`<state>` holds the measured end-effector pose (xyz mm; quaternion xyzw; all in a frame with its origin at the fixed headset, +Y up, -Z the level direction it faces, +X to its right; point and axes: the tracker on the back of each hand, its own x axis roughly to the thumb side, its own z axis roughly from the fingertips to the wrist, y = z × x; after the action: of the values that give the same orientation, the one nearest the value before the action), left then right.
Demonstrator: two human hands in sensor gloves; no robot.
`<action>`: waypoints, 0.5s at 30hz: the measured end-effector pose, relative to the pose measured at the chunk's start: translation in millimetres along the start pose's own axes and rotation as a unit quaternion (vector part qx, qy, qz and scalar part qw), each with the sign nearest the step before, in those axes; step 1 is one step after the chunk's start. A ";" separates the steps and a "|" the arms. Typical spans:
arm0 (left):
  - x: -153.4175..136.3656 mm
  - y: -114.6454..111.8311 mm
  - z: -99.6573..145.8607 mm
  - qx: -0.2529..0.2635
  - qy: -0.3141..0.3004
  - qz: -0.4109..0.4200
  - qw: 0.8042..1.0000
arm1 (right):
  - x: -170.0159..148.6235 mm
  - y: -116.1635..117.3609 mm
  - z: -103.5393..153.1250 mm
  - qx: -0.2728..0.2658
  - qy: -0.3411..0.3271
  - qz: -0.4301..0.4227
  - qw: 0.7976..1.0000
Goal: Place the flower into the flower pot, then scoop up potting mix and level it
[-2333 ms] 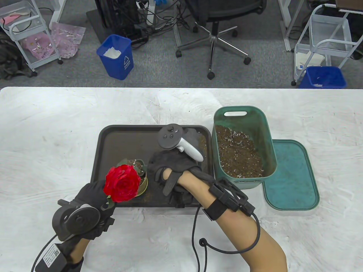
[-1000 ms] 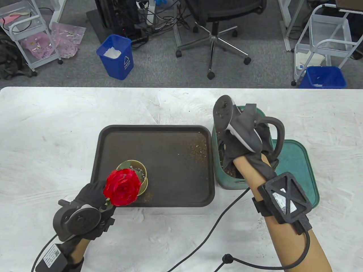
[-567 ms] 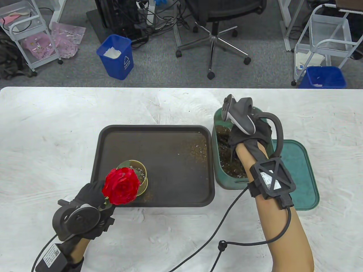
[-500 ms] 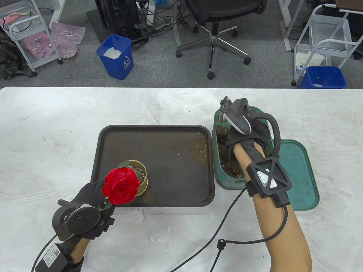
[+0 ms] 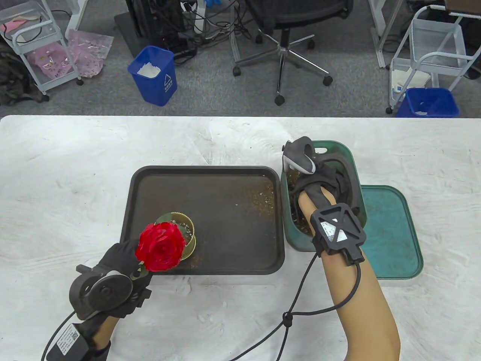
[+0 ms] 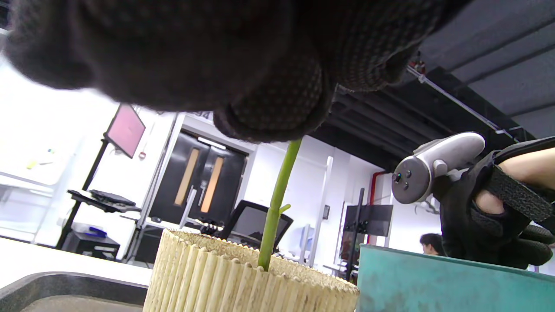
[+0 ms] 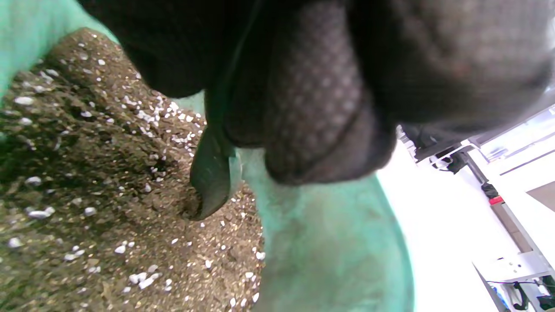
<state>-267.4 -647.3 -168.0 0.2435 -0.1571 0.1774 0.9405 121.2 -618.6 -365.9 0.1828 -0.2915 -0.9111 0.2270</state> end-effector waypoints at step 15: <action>1.0 -0.5 0.2 0.000 -0.003 -0.001 1.000 | -34.2 14.5 -18.4 0.147 -0.138 -0.258 0.945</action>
<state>-266.4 -647.5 -167.7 0.2440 -0.1598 0.1753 0.9403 162.5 -619.6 -364.1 0.1558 -0.3930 -0.9020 -0.0880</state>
